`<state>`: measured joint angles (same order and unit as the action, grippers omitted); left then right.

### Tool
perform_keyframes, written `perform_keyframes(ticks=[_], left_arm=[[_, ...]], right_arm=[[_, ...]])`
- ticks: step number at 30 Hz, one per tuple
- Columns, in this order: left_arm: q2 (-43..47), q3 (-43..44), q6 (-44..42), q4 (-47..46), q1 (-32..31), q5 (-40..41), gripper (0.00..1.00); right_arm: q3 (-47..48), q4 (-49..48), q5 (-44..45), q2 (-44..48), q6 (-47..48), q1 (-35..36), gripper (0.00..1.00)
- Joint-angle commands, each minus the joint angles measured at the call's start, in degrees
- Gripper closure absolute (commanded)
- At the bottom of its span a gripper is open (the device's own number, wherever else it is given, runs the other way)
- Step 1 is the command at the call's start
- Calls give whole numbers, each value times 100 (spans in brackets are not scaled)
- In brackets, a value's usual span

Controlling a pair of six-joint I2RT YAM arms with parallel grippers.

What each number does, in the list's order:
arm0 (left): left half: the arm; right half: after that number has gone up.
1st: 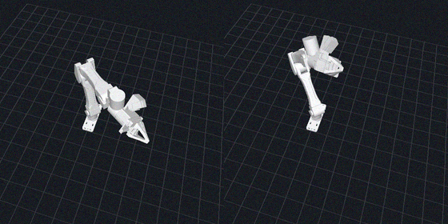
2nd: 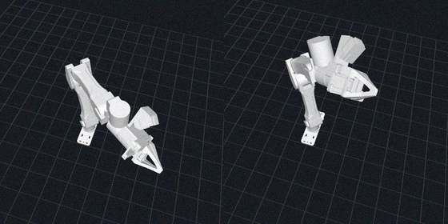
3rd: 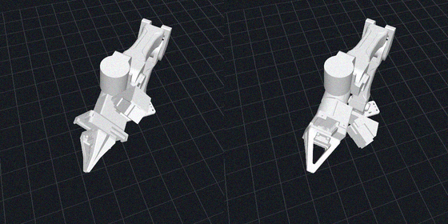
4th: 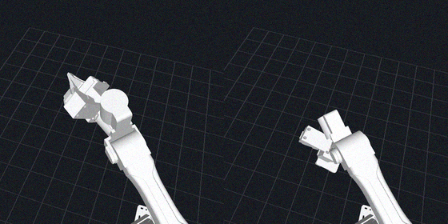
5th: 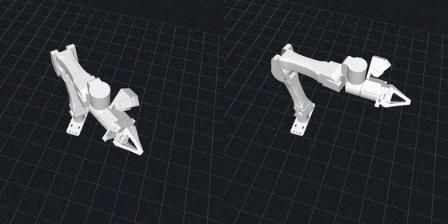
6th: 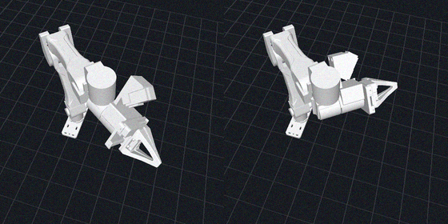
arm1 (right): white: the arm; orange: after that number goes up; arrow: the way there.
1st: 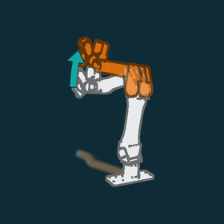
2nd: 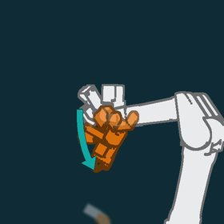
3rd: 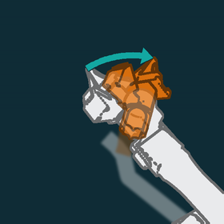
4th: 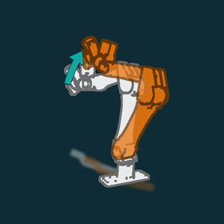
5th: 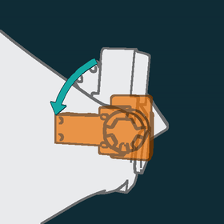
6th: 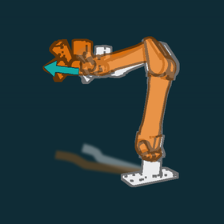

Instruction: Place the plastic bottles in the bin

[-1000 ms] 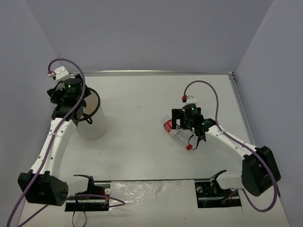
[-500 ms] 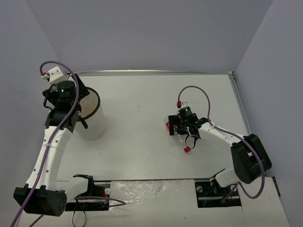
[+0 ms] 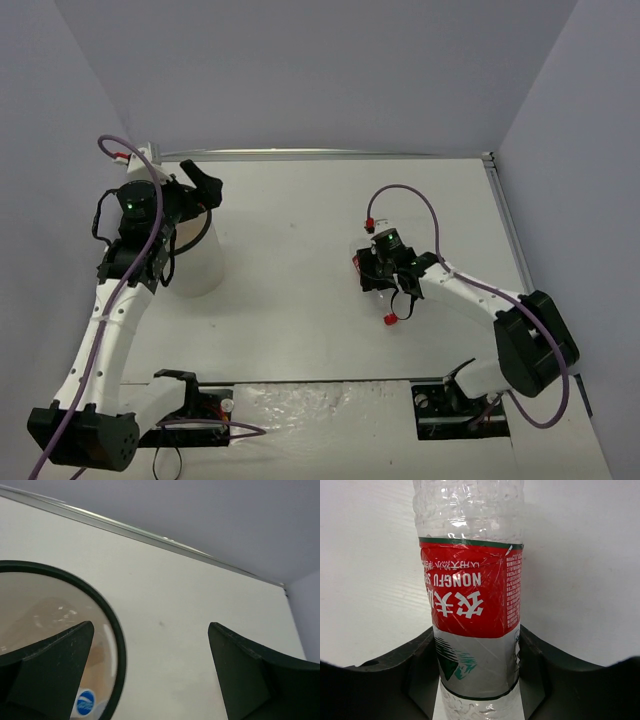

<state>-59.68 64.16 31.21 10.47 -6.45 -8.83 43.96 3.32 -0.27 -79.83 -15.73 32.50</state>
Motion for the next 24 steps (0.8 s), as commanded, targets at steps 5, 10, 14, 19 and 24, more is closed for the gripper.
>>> perform_keyframes(ticks=[5, 10, 14, 19, 24], left_arm=[[-626, -75, 580, -1628, -1047, -1429, 3], [-1136, -76, 891, -2216, -1580, -1573, 3], [-1310, -147, 1045, -2580, -1812, -1601, 3], [-1554, -173, 1185, -2873, -2078, -1602, 3], [-1698, -227, 1273, -3112, -2119, -1545, 3]], right_arm=[[467, -918, -351, 984, 761, 794, 63], [778, -1668, -476, 850, 782, 846, 63], [891, -2265, -436, 783, 698, 846, 63], [1183, -2574, -832, 533, 669, 855, 63], [1279, -2801, -1231, 277, 621, 854, 61]])
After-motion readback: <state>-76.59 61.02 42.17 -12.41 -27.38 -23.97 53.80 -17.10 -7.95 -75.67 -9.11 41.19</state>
